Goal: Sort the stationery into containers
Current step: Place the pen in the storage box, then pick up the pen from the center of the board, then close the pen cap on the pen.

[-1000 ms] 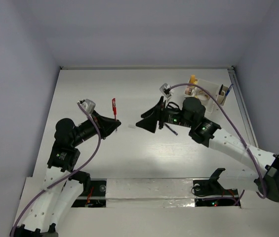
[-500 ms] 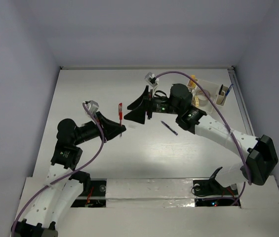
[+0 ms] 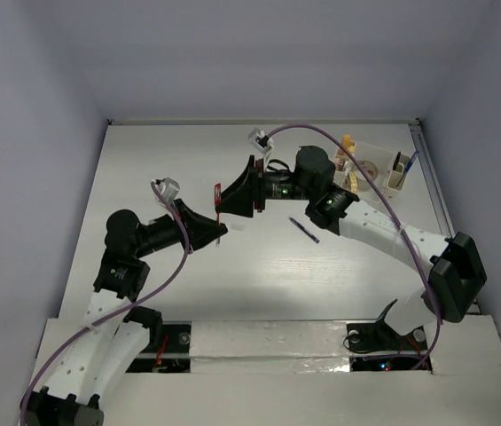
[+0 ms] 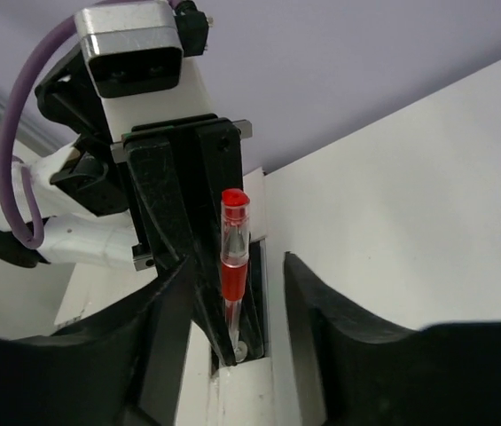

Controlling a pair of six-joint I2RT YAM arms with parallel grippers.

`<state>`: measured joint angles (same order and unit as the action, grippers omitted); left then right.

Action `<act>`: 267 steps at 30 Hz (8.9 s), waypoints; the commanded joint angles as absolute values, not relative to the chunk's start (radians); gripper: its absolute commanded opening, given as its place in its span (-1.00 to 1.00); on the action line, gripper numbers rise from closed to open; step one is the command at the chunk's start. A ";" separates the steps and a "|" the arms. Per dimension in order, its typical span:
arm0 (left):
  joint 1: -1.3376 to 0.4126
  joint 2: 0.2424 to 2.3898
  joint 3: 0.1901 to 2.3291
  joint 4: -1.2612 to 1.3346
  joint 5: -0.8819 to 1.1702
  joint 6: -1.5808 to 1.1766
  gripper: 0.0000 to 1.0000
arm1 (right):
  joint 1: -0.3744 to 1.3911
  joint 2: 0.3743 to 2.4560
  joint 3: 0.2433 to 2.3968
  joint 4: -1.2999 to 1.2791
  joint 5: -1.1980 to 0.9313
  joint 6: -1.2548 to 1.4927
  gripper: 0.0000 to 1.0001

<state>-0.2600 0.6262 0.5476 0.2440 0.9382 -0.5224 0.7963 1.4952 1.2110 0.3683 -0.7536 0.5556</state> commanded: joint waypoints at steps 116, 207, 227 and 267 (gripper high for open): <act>-0.339 0.514 0.580 -0.020 0.583 -0.367 0.98 | 0.541 1.879 1.258 -0.456 0.028 0.072 0.01; -0.179 0.514 0.591 -0.043 0.552 -0.365 -1.00 | 0.727 1.640 1.138 0.051 -0.184 0.361 -1.00; -0.281 0.460 0.647 -0.143 0.344 -0.328 -1.00 | 0.827 2.163 1.795 -0.617 -0.135 -0.241 0.60; -0.262 0.526 0.603 -0.018 0.587 -0.368 -1.00 | 0.785 1.830 1.478 -0.166 -0.136 0.322 -1.00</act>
<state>-0.2665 0.5041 0.6044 -0.1169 0.4828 -0.3470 0.7841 2.0132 1.5455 -0.4194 -0.0891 0.1234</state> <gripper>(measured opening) 0.083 0.213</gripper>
